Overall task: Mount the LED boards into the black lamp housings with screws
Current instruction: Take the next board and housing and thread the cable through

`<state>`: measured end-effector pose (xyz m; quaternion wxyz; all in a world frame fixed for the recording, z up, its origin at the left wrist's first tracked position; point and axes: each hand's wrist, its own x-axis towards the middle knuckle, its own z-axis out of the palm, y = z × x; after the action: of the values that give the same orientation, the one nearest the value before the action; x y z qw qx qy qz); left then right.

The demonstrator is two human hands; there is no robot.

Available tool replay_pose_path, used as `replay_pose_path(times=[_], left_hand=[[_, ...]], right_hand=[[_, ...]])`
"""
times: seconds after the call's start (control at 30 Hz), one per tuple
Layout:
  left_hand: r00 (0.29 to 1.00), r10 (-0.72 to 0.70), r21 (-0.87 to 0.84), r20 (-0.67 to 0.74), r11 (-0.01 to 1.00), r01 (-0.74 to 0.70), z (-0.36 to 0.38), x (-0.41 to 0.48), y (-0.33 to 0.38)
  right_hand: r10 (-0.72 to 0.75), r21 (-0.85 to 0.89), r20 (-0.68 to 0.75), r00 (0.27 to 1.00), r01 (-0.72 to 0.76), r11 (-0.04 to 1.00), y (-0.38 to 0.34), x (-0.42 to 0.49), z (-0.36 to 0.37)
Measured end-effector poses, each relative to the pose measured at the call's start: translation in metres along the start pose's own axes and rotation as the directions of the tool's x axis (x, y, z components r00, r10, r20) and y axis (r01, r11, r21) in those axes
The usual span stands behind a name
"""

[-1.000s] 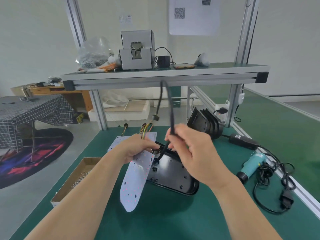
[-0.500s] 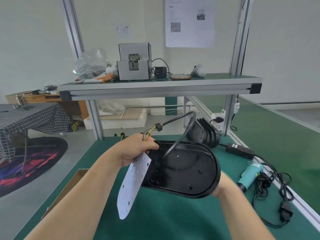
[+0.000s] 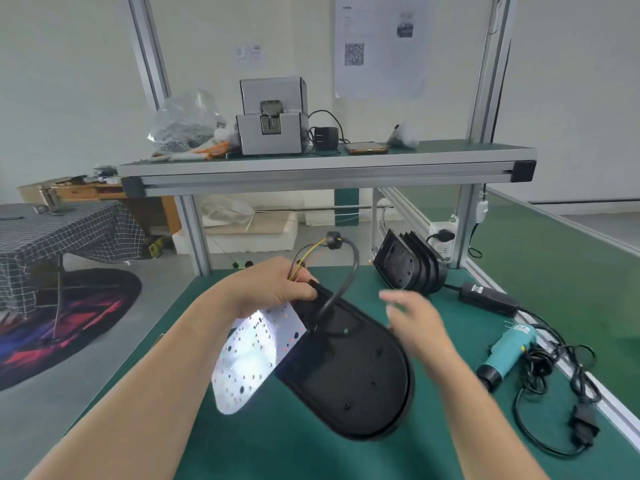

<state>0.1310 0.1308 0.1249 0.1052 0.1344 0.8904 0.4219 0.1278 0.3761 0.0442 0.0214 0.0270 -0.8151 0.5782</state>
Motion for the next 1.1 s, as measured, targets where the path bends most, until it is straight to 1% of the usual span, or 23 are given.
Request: replay_pose_path(times=[0.03, 0.07, 0.1, 0.2, 0.23, 0.27, 0.33, 0.37, 0.43, 0.5, 0.57, 0.6, 0.67, 0.77, 0.83, 0.9, 1.0, 1.07, 1.1], left_hand=[[1.0, -0.003, 0.045, 0.02, 0.999, 0.002, 0.002, 0.0, 0.001], [0.999, -0.008, 0.079, 0.04, 0.997, 0.005, 0.005, 0.001, 0.001], [0.998, -0.013, 0.105, 0.055, 0.994, 0.007, 0.008, 0.002, 0.002], [0.997, -0.002, 0.197, 0.078, 0.98, -0.013, 0.016, 0.009, 0.004], [0.997, 0.004, 0.239, 0.074, 0.971, -0.021, 0.018, 0.011, 0.006], [0.998, 0.008, 0.278, 0.064, 0.96, -0.026, 0.018, 0.012, 0.006], [0.999, 0.028, 0.333, 0.036, 0.942, -0.038, 0.015, 0.015, 0.006], [0.999, 0.043, 0.347, 0.014, 0.937, -0.045, 0.013, 0.015, 0.005], [0.998, 0.061, 0.325, -0.029, 0.945, -0.048, 0.009, 0.017, 0.002], [0.996, 0.08, 0.258, -0.038, 0.964, -0.068, 0.006, 0.018, 0.002], [0.995, 0.099, 0.181, -0.028, 0.979, -0.093, 0.007, 0.021, 0.004], [0.994, 0.107, 0.147, -0.031, 0.984, -0.102, 0.008, 0.022, 0.004], [0.992, 0.111, 0.089, -0.059, 0.99, -0.106, 0.009, 0.024, 0.005], [0.997, 0.058, 0.009, -0.045, 0.998, -0.058, 0.005, 0.02, 0.005], [0.998, 0.014, 0.008, -0.061, 1.0, -0.013, 0.002, 0.015, 0.001], [0.992, -0.006, 0.017, -0.124, 1.0, 0.008, 0.002, 0.01, -0.003], [0.977, 0.049, 0.048, -0.206, 0.998, -0.04, 0.006, 0.004, -0.009], [0.958, 0.041, 0.05, -0.283, 0.998, -0.028, 0.008, -0.001, -0.014], [0.954, 0.028, 0.026, -0.298, 0.999, -0.022, 0.008, -0.003, -0.016]], right_hand=[[-0.059, 0.091, -0.029, 0.998, 0.062, 0.994, -0.017, 0.003, -0.009], [-0.088, 0.187, -0.015, 0.996, 0.089, 0.978, -0.035, 0.004, -0.015], [-0.13, 0.197, 0.017, 0.991, 0.124, 0.973, -0.05, 0.005, -0.021], [-0.243, 0.028, 0.228, 0.943, 0.244, 0.969, -0.077, 0.005, -0.023], [-0.245, -0.009, 0.274, 0.93, 0.257, 0.966, -0.081, 0.005, -0.023], [-0.228, -0.013, 0.319, 0.92, 0.245, 0.969, -0.085, 0.003, -0.023], [-0.2, 0.024, 0.451, 0.87, 0.212, 0.977, -0.078, -0.004, -0.025], [-0.2, 0.038, 0.496, 0.845, 0.209, 0.977, -0.07, -0.006, -0.025], [-0.177, 0.049, 0.524, 0.833, 0.178, 0.983, -0.056, -0.013, -0.022], [-0.157, 0.078, 0.547, 0.822, 0.136, 0.988, -0.044, -0.018, -0.016], [-0.185, 0.093, 0.565, 0.804, 0.161, 0.983, -0.037, -0.022, -0.01], [-0.214, 0.089, 0.557, 0.802, 0.199, 0.976, -0.033, -0.024, -0.008], [-0.263, 0.066, 0.481, 0.836, 0.265, 0.962, -0.029, -0.027, -0.001], [-0.253, -0.008, 0.319, 0.913, 0.27, 0.963, -0.02, -0.026, 0.008], [-0.22, -0.036, 0.248, 0.944, 0.235, 0.971, -0.013, -0.025, 0.008], [-0.177, 0.001, 0.174, 0.969, 0.18, 0.984, -0.008, -0.022, 0.007], [-0.118, 0.094, 0.042, 0.992, 0.114, 0.989, -0.005, -0.016, 0.008], [-0.114, 0.201, -0.025, 0.993, 0.117, 0.973, -0.006, -0.014, 0.01], [-0.119, 0.233, -0.057, 0.991, 0.129, 0.964, -0.005, -0.013, 0.01]])
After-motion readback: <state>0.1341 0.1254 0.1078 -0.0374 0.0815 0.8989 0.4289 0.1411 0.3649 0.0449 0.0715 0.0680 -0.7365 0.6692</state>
